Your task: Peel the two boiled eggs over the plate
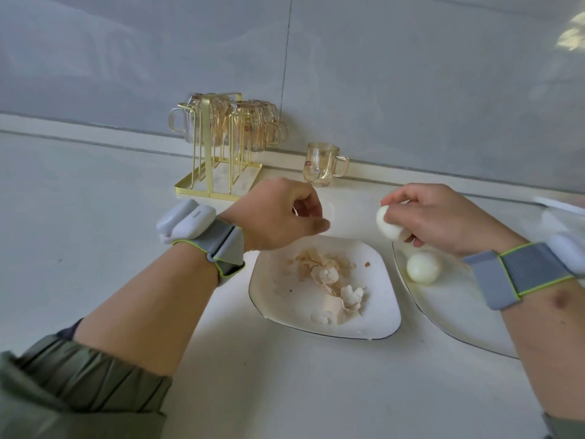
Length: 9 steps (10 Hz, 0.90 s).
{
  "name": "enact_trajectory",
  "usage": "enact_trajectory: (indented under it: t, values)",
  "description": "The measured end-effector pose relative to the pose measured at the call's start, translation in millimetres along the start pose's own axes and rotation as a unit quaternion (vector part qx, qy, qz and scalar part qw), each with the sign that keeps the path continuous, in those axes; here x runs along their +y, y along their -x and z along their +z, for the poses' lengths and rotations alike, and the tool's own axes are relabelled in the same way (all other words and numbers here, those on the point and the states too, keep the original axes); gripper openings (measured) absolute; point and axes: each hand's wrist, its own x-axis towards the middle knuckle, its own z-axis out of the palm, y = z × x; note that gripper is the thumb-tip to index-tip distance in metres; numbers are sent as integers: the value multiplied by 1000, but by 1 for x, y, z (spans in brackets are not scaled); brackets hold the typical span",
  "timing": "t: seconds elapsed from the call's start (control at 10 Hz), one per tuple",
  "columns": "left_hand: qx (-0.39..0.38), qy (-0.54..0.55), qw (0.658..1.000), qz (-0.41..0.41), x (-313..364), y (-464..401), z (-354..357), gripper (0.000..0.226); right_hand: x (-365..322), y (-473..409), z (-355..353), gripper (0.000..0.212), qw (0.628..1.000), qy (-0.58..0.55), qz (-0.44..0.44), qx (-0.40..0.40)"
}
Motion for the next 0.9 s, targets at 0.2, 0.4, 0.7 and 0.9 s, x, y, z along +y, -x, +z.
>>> enact_trajectory:
  t: [0.2, 0.4, 0.7, 0.9]
  values:
    - [-11, 6, 1000, -6, -1, 2, 7, 8, 26, 9, -21, 13, 996, 70, 42, 22]
    - [-17, 15, 1000, -3, 2, 4, 14, 5, 52, 22, -40, 27, 986, 132, 105, 19]
    - [-40, -5, 999, 16, 5, 5, 23, 10, 66, 31, -28, 38, 971, 202, 128, 15]
    - [-44, 10, 999, -2, 6, 4, 22, 41, 68, 32, -27, 40, 973, 197, 119, 28]
